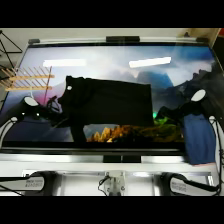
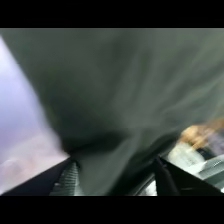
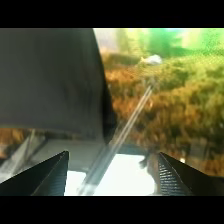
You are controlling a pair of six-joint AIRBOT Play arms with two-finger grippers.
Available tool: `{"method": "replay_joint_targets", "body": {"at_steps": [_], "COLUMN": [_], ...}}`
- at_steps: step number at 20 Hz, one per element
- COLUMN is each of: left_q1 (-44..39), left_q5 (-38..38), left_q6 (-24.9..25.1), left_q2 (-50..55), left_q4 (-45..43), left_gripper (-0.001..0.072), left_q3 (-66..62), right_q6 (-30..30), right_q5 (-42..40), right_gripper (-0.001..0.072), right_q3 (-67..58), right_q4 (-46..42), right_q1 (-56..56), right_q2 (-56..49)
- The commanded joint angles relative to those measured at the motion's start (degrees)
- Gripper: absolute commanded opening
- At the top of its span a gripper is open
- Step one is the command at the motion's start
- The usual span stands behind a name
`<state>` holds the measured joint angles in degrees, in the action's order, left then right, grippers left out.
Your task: Fold the shirts.
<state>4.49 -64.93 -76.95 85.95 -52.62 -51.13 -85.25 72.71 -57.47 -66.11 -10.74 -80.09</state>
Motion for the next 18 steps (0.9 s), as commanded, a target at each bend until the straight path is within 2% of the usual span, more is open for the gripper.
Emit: {"method": "replay_joint_targets", "body": {"at_steps": [1,2,3,4,5,7,9,11,13,15,18], "left_q1": [-2.3,-2.5,-2.5,-2.4,-2.4,-2.4,-2.3,-2.3,-2.3,-2.3,-2.4], "left_q5": [6.4,6.4,6.1,5.8,5.5,5.4,5.4,5.3,3.6,-2.7,-12.1], "left_q6": [0.7,0.7,0.8,0.9,1.4,1.5,1.5,1.5,1.5,1.5,1.3], "left_q2": [0.1,0.0,-0.1,-0.2,-0.3,-1.0,-1.8,-2.4,-3.0,-4.2,-9.9], "left_q4": [0.8,0.8,0.8,0.8,0.8,0.8,0.8,0.8,0.3,-4.7,-18.2], "left_gripper": [0.0339,0.0190,0.0099,0.0048,0.0035,0.0034,0.0035,0.0034,0.0034,0.0032,0.0031], "left_q3": [1.6,1.6,1.6,1.6,1.6,1.6,1.5,1.0,-1.1,-6.6,-20.9], "right_q6": [-0.1,0.0,0.1,0.5,0.9,0.9,0.9,1.0,-0.1,1.2,3.5], "right_q5": [-2.1,-2.2,-2.6,-3.1,-3.3,-2.9,-2.6,-3.8,-5.8,-4.8,-2.9], "right_gripper": [0.0669,0.0669,0.0668,0.0666,0.0641,0.0640,0.0499,0.0488,0.0060,0.0066,0.0065], "right_q3": [1.3,1.3,1.3,1.3,1.3,1.3,1.3,1.3,0.9,-2.1,-12.0], "right_q4": [1.8,2.9,4.3,6.1,8.0,9.5,10.4,10.1,10.2,9.4,4.3], "right_q1": [-0.1,-0.1,-0.1,-0.1,-0.1,-0.1,0.5,3.2,6.2,7.5,7.5], "right_q2": [-1.9,-3.2,-4.5,-5.8,-7.1,-9.1,-10.2,-10.3,-10.3,-8.9,-1.3]}}
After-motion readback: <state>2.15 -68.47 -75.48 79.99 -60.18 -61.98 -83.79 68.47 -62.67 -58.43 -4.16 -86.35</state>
